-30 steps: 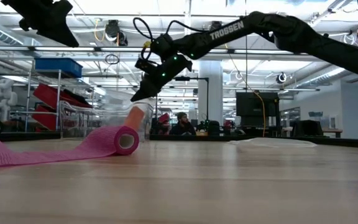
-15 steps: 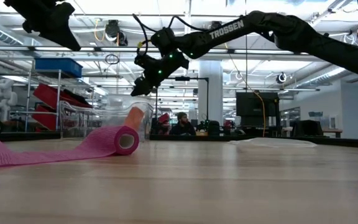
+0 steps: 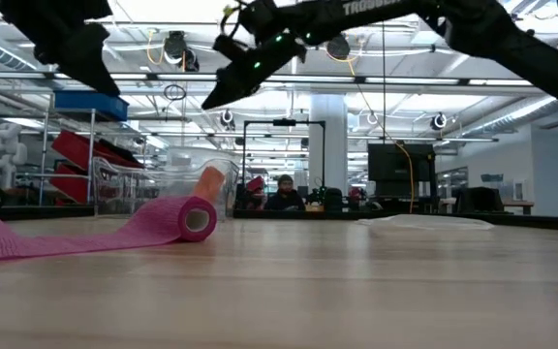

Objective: Roll bandage
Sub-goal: Adjust the transparent bin on the table

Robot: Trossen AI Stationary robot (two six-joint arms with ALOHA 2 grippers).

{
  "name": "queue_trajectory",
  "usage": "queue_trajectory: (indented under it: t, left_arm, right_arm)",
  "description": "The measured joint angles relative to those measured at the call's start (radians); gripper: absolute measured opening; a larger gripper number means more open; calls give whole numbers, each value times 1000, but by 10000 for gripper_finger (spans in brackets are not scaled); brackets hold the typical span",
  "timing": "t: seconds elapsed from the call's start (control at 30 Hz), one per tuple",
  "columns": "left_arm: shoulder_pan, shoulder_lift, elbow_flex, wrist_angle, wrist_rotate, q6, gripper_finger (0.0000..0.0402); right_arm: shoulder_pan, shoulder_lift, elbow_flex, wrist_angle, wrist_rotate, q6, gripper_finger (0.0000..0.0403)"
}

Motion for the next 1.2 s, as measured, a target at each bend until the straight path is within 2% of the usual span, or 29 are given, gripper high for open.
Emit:
queue_trajectory:
  t: [0.13,0.2,0.33,0.67,1.07,1.2]
  left_arm:
    - [0,0,-23,-6,60,6,68]
    - [-1,0,-25,0,71,5,68]
    - [-1,0,-25,25,75,1,68]
    - [-1,0,-25,39,86,10,68]
    - [0,0,-25,63,75,88,68]
    - [0,0,-25,81,56,97,68]
  right_arm:
    - [5,-29,0,-263,-258,35,167]
    - [14,-28,-1,-364,-295,36,167]
    - [39,6,-3,-449,-255,-1,167]
    - [67,30,-4,-450,-235,-171,167]
    - [68,84,-4,-399,-158,-201,166]
    - [66,86,-4,-400,-108,-182,138]
